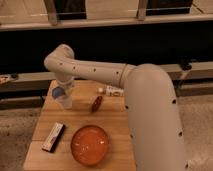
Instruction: Place the white sponge in the ceramic cup
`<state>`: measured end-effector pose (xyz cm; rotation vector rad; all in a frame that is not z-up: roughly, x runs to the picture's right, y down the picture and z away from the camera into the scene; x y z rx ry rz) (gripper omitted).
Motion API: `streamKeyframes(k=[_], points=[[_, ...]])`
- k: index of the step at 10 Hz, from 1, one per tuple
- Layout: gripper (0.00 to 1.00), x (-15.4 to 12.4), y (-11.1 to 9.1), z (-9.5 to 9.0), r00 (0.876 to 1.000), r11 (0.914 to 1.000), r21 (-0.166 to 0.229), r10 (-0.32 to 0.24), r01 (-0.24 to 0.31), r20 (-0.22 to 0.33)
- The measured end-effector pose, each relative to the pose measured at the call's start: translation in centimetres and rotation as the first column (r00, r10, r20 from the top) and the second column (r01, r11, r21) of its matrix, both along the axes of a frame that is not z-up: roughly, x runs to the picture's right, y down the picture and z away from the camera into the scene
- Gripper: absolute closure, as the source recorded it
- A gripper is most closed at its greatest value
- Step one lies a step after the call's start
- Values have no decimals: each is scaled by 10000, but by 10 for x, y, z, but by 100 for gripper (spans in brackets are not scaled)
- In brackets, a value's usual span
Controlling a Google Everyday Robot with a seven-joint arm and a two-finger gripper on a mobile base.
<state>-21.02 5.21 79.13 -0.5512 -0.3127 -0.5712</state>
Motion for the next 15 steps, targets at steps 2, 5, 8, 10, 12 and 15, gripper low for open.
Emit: streamKeyframes(k=[2, 5, 8, 10, 12, 15], points=[[97, 0, 0, 0, 10000, 10000, -22, 43, -44, -34], [97, 0, -1, 0, 9999, 9999, -59, 119, -120, -76], [97, 0, -1, 1, 9998, 9998, -93, 184, -185, -115], [97, -1, -1, 1, 9997, 9997, -122, 222, -224, -138], [97, -1, -2, 1, 9995, 9995, -142, 267, -269, -169], [97, -1, -2, 2, 9992, 9992, -181, 344, -348, -219]])
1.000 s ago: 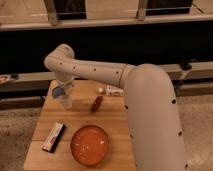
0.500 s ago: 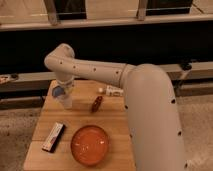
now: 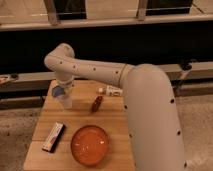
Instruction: Place the white sponge in the ceramic cup
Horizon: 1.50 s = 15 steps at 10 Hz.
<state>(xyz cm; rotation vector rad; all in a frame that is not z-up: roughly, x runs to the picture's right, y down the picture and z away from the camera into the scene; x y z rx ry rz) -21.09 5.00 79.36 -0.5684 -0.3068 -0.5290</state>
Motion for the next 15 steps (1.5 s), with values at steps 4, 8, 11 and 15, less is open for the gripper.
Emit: streamKeyframes(k=[4, 8, 11, 15], points=[[97, -1, -1, 1, 10000, 10000, -35, 70, -70, -36], [97, -1, -1, 2, 9998, 9998, -87, 169, -169, -90], [97, -3, -2, 3, 9997, 9997, -130, 227, -228, -115], [97, -4, -3, 5, 9994, 9994, -169, 312, -315, -158]])
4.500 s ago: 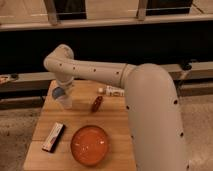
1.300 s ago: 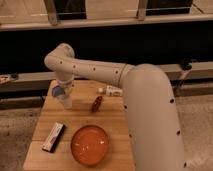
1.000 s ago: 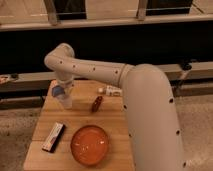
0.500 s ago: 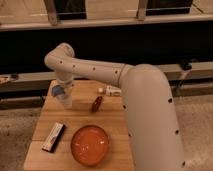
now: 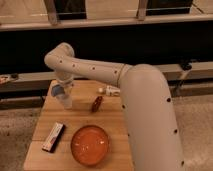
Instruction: Place the white sponge in the ceramic cup
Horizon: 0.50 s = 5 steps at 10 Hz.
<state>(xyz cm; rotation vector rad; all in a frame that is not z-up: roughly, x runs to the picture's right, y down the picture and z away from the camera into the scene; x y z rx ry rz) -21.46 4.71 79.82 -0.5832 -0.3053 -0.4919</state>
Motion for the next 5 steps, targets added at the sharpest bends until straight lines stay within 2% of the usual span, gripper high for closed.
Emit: streamKeyframes(k=[5], points=[[97, -2, 0, 1, 10000, 9999, -62, 79, -79, -31]])
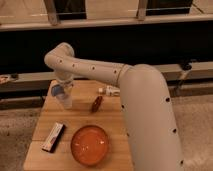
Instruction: Place the white sponge in the ceramic cup
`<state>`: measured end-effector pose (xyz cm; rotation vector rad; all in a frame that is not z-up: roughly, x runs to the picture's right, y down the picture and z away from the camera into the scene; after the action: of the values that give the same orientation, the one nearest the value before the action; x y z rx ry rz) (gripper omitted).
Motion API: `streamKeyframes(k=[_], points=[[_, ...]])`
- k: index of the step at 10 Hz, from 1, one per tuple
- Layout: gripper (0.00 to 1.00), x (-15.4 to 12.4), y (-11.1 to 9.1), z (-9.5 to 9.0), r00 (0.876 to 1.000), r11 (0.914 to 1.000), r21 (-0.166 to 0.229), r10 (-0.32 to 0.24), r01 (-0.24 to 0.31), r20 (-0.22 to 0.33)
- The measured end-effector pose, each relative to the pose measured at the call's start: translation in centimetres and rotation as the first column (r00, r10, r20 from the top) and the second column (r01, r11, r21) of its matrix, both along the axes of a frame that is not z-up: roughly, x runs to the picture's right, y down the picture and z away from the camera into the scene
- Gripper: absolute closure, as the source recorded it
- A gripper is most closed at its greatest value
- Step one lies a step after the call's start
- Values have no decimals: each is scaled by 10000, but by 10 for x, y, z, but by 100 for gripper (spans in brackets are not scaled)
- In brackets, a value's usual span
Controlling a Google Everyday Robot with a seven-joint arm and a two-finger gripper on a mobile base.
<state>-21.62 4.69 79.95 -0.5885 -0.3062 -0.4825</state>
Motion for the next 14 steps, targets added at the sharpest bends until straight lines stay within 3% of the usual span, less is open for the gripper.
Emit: streamKeyframes(k=[10, 14], points=[[97, -5, -1, 3, 9999, 9998, -114, 150, -150, -39], [91, -5, 0, 4, 9997, 9996, -167, 228, -229, -63]])
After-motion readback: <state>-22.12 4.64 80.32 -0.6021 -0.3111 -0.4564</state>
